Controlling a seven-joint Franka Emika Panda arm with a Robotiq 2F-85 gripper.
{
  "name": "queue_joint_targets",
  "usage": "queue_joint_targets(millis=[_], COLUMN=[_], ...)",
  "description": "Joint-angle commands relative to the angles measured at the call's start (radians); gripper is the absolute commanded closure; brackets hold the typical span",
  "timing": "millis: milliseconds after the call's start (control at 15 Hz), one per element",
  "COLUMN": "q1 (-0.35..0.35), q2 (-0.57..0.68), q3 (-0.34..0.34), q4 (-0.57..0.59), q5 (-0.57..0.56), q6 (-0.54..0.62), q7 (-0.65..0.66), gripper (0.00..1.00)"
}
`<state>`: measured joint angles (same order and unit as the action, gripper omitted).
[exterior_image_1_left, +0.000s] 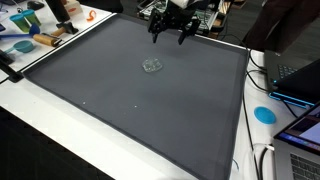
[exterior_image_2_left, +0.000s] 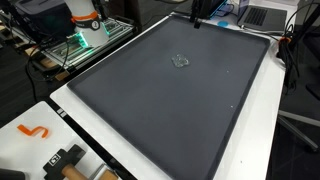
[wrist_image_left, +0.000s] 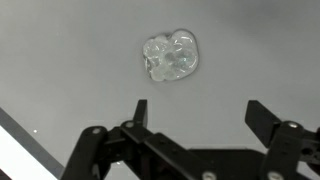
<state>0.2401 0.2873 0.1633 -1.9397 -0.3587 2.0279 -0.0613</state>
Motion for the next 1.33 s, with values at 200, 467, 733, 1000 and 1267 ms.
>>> queue_joint_targets(millis=[200, 467, 733, 1000, 1267], q1=[0.062, 0.090, 0.116, 0.138, 0.152], q2=[0.072, 0.111, 0.152, 0.185, 0.214], q3=[-0.010, -0.014, -0.022, -0.031, -0.043], q4=[0.102, 0.148, 0.187, 0.221, 0.251], q5=[-0.088, -0.110, -0.126, -0.135, -0.139], q6=[-0.132, -0.181, -0.212, -0.237, -0.264], q7=[0.180, 0.263, 0.342, 0.401, 0.448], gripper=[0.00, 0.00, 0.00, 0.00, 0.00])
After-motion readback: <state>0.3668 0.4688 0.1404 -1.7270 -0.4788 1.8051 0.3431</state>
